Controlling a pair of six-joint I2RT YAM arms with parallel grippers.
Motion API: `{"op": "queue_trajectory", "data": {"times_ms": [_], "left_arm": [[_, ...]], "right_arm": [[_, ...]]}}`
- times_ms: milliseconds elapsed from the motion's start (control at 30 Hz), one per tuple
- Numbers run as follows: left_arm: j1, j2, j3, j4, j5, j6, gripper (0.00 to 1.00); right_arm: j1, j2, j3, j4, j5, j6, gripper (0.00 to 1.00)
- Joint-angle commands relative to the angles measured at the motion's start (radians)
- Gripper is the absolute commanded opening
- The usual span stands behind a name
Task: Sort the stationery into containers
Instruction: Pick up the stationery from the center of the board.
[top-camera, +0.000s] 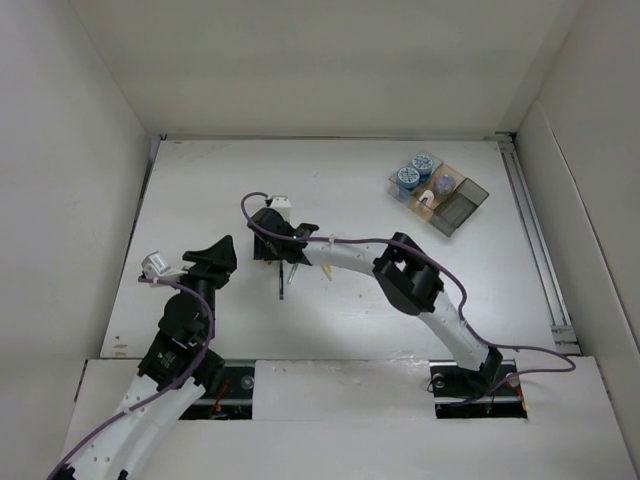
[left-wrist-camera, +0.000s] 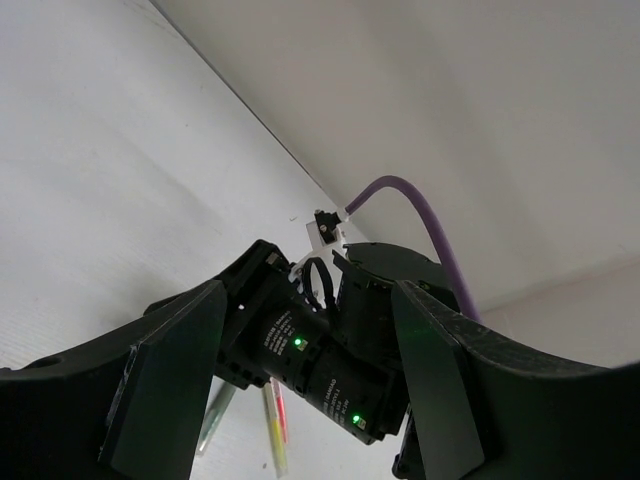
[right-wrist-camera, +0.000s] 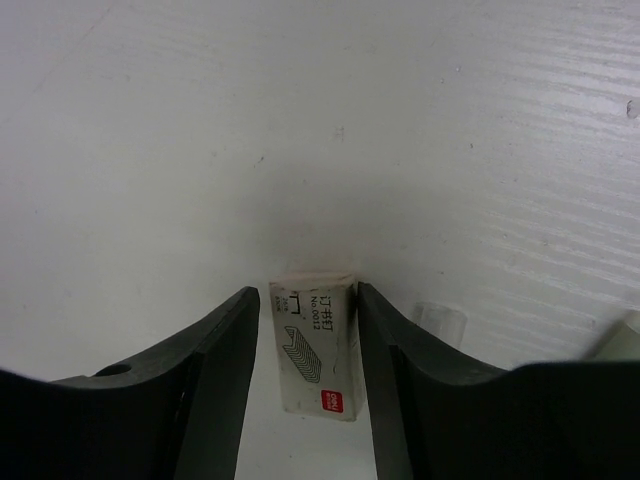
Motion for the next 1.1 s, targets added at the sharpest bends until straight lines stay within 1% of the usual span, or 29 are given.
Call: {"op": "queue_trajectory", "data": {"times_ms": [0, 67, 100, 167, 200, 233, 300, 333, 367, 433, 467, 533, 667, 700, 733, 800, 933, 1067], "left_arm": [[-0.002, -0.022, 0.001, 0.006, -0.009, -0.007, 0.64], [-0.002, -0.022, 0.001, 0.006, -0.009, -0.007, 0.64], [-0.002, -0.022, 0.001, 0.006, -0.009, -0.007, 0.64], [-0.002, -0.022, 0.001, 0.006, -0.009, -0.007, 0.64], [-0.002, -0.022, 0.001, 0.006, -0.009, -0.007, 0.64], [-0.002, -0.022, 0.001, 0.006, -0.009, -0.007, 0.64], [-0.002, -0.022, 0.001, 0.006, -0.009, -0.007, 0.64], [-0.002, -0.022, 0.001, 0.006, -0.009, -0.007, 0.64], [-0.002, -0.022, 0.001, 0.006, -0.018, -0.007, 0.64], [-0.002, -0.031, 0.001, 0.006, -0.018, -0.007, 0.64], [-0.002, -0.031, 0.001, -0.005, -0.018, -0.007, 0.64], [-0.002, -0.04, 0.001, -0.005, -0.018, -0.007, 0.64], [-0.012, -0.05, 0.001, -0.005, -0.028, -0.007, 0.64], [-0.012, -0.05, 0.001, -0.014, -0.028, -0.007, 0.64], [-0.012, -0.05, 0.001, -0.014, -0.028, -0.007, 0.64], [-0.012, -0.05, 0.001, -0.014, -0.037, -0.007, 0.64], [-0.012, -0.059, 0.001, -0.023, -0.037, -0.007, 0.64], [-0.012, -0.05, 0.001, -0.011, -0.037, -0.007, 0.64]], "right_arm": [[0.011, 0.018, 0.016, -0.004, 0.016, 0.022, 0.5], [0.02, 0.029, 0.016, -0.004, 0.016, 0.022, 0.44], [0.02, 0.029, 0.016, -0.004, 0.025, 0.022, 0.39], [0.02, 0.029, 0.025, -0.013, 0.025, 0.022, 0.37], [0.02, 0.029, 0.025, -0.013, 0.025, 0.022, 0.4], [0.02, 0.029, 0.025, -0.013, 0.025, 0.022, 0.49], [0.02, 0.029, 0.025, -0.022, 0.025, 0.022, 0.59], [0.02, 0.029, 0.025, -0.022, 0.034, 0.022, 0.61], [0.029, 0.029, 0.025, -0.022, 0.043, 0.022, 0.61], [0.029, 0.029, 0.014, -0.022, 0.043, 0.022, 0.53], [0.029, 0.029, 0.014, -0.022, 0.043, 0.022, 0.45], [0.029, 0.029, -0.032, -0.007, 0.052, 0.022, 0.39], [0.029, 0.018, -0.055, 0.013, 0.043, 0.04, 0.24], [0.029, 0.005, -0.055, 0.022, 0.043, 0.04, 0.22], [0.029, -0.008, -0.064, 0.034, 0.011, 0.04, 0.2], [0.029, -0.06, -0.079, 0.099, -0.021, 0.04, 0.2], [0.029, -0.146, -0.07, 0.12, -0.04, 0.04, 0.2], [-0.035, -0.279, -0.124, 0.166, -0.052, 0.04, 0.19]]}}
